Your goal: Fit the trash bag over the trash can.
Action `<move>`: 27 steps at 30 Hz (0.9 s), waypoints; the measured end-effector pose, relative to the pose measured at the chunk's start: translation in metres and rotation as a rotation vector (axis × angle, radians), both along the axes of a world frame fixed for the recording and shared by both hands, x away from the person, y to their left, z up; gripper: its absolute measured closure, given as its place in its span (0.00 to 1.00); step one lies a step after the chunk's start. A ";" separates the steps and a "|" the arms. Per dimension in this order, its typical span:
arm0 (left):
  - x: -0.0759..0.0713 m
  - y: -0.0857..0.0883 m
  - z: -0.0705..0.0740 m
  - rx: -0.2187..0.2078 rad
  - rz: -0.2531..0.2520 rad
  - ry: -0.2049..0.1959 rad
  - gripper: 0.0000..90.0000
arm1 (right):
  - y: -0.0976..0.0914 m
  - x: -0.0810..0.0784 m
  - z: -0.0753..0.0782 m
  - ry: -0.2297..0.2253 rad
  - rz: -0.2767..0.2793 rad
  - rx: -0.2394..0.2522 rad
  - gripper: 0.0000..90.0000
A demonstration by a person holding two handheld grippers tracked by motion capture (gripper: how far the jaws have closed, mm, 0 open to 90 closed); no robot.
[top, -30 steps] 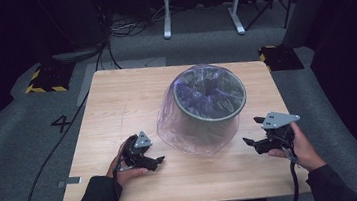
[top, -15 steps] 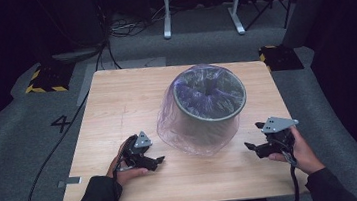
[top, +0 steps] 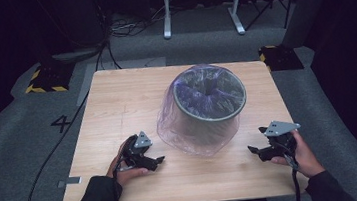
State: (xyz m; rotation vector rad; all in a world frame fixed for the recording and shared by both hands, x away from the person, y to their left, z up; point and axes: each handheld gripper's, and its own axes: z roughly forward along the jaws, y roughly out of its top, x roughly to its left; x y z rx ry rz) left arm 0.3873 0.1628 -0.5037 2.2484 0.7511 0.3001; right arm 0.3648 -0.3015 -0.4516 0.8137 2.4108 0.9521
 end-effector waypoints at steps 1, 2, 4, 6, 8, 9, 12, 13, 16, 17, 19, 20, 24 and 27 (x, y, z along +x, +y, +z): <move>0.000 0.000 0.000 0.000 0.000 0.000 0.16 | -0.001 0.000 -0.001 0.005 -0.002 0.002 0.21; 0.000 0.000 0.000 0.000 0.000 0.000 0.16 | -0.002 0.000 -0.003 0.008 -0.007 0.002 0.21; 0.000 0.000 0.000 0.000 0.000 0.000 0.16 | -0.004 -0.001 -0.006 0.016 -0.014 0.002 0.21; 0.000 0.000 0.000 0.000 0.000 0.000 0.16 | -0.006 -0.001 -0.010 0.022 -0.018 0.002 0.21; 0.000 0.000 0.000 0.000 0.000 0.000 0.16 | -0.008 -0.002 -0.013 0.028 -0.023 0.002 0.21; 0.000 0.000 0.000 0.000 0.000 0.000 0.16 | -0.009 -0.002 -0.015 0.030 -0.026 -0.002 0.21; 0.000 0.000 0.000 0.000 0.000 0.000 0.16 | -0.012 -0.002 -0.019 0.034 -0.039 -0.014 0.21; 0.000 0.000 0.000 0.000 0.000 0.000 0.16 | -0.013 -0.003 -0.021 0.035 -0.036 -0.028 0.21; 0.000 0.000 0.000 0.000 0.000 0.000 0.16 | -0.013 -0.004 -0.027 0.031 -0.037 -0.069 0.21; 0.000 0.000 0.000 0.000 0.000 0.000 0.16 | -0.014 -0.005 -0.028 0.036 -0.036 -0.068 0.21; 0.000 0.000 0.000 0.000 0.000 0.000 0.16 | -0.014 -0.006 -0.031 0.042 -0.025 -0.062 0.22; 0.000 0.000 0.000 0.000 0.000 0.000 0.16 | -0.014 -0.007 -0.032 0.042 -0.028 -0.068 0.22; 0.000 0.000 0.000 0.000 0.000 0.000 0.16 | -0.017 -0.009 -0.037 0.040 -0.041 -0.059 0.21; 0.000 0.000 0.000 0.000 0.000 0.000 0.16 | -0.020 -0.010 -0.039 0.043 -0.050 -0.047 0.21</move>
